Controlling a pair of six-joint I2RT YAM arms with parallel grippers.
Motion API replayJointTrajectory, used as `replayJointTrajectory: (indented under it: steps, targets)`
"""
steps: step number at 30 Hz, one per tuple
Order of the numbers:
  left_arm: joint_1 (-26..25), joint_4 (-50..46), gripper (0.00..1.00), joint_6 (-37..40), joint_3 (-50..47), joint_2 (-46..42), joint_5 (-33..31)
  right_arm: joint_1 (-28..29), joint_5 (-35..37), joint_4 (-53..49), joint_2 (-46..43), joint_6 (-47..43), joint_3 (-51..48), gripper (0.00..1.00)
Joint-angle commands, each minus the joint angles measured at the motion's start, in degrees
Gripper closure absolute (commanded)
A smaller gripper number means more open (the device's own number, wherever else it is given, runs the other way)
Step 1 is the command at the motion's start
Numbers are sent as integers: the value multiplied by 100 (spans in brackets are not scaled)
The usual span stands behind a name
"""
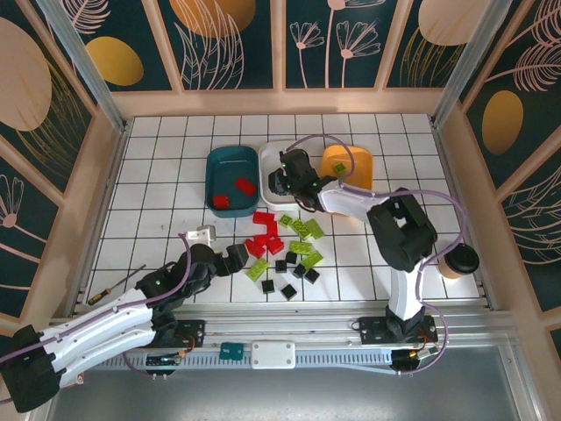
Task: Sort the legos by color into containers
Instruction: Place the lego in the container, then pick up the lego from the middle-left of the table.
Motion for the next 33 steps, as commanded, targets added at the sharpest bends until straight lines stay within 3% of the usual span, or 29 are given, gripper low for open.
replayJointTrajectory:
  steps: [1, 6, 12, 18, 27, 33]
  targets:
    - [43, -21, 10, 192, 23, 228, 292, -13, -111, -197, 91, -151, 422, 44]
    - [-19, 203, 20, 282, 72, 717, 643, -13, -184, -4, -348, -39, 133, 41]
    - [-193, 423, 19, 540, 232, 1327, 600, 12, -233, 362, -1214, 166, -922, 41]
    - [-756, 356, 18, 823, 813, 2373, 210, 13, -147, 535, -2040, 314, -1948, 41]
    - [-956, 532, 21, 1102, 1171, 3370, 31, 22, -79, 666, -3041, 524, -2955, 41]
    - [-980, 573, 37, 1186, 1242, 3770, 18, 12, 81, 564, -3604, 568, -3345, 41]
